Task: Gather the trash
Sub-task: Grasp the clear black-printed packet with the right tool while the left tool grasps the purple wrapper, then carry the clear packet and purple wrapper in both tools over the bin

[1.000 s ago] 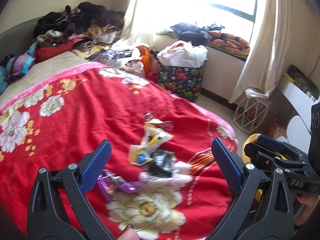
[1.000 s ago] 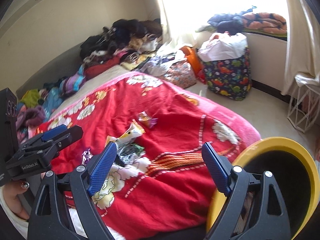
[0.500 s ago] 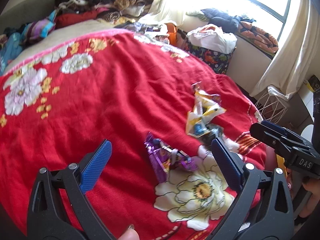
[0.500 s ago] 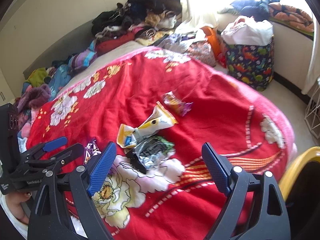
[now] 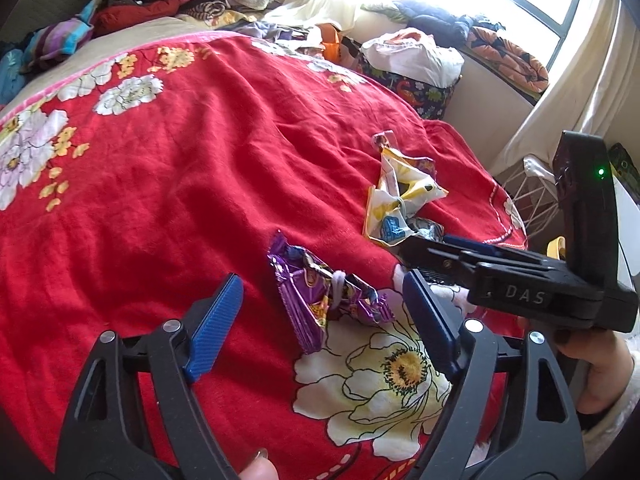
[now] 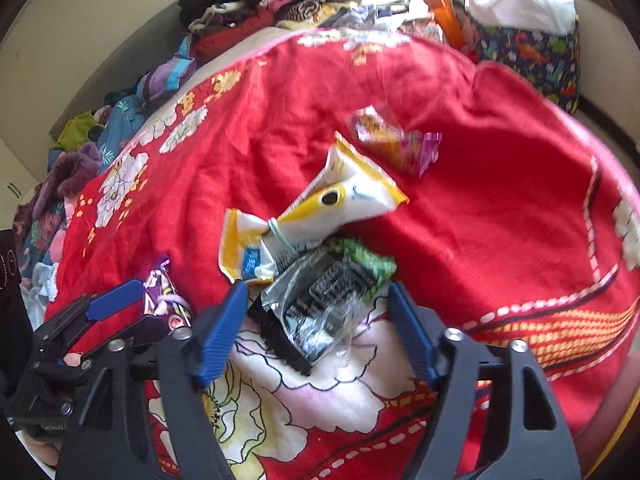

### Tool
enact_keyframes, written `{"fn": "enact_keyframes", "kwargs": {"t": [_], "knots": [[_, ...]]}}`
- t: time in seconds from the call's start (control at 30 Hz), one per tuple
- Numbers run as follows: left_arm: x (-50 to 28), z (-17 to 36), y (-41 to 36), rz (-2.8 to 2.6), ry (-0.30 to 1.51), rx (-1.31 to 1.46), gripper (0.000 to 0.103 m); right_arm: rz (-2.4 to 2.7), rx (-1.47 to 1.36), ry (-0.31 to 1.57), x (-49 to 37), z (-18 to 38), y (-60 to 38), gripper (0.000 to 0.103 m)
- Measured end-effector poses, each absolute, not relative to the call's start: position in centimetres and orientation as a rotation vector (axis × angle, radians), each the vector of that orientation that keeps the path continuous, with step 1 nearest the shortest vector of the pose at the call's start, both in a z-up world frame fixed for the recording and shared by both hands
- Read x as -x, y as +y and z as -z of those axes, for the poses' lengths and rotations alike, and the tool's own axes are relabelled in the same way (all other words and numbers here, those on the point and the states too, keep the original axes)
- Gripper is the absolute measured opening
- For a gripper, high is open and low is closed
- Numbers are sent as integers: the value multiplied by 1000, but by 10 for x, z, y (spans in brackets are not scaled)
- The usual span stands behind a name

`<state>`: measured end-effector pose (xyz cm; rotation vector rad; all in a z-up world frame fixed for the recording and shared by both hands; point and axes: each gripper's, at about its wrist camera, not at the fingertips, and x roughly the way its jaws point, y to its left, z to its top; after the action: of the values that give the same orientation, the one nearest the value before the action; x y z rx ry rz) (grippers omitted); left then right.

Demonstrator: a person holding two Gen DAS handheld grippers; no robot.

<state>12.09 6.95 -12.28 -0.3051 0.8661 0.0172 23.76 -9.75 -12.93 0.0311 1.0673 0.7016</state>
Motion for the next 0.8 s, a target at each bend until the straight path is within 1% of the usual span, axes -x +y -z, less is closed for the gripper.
{"fn": "enact_keyframes", "kwargs": {"t": [0.03,0.1,0.13,0.27,0.37,0.43,0.5,0.63,0.8], "knots": [[-122,124,69,-15,869,306,73,-705,-35,1063,-237,130,-100,54],[-124,126,67,-12,874,309,71,-715,-52,1059,-235,131,-105,50],[-125,127,66,-10,878,310,70,-713,-64,1057,-234,131,-109,45],[-129,130,63,-6,887,313,65,-704,-104,1044,-229,126,-125,41],[-131,132,61,-15,899,317,57,-685,-135,1026,-224,123,-138,41],[-131,131,59,-16,903,309,47,-681,-162,1016,-221,119,-149,41],[-131,130,56,-7,901,303,42,-671,-173,1000,-216,115,-157,41],[-128,121,48,16,887,294,37,-663,-192,976,-209,106,-172,41],[-127,108,39,38,863,287,37,-658,-204,941,-201,95,-185,41]]}}
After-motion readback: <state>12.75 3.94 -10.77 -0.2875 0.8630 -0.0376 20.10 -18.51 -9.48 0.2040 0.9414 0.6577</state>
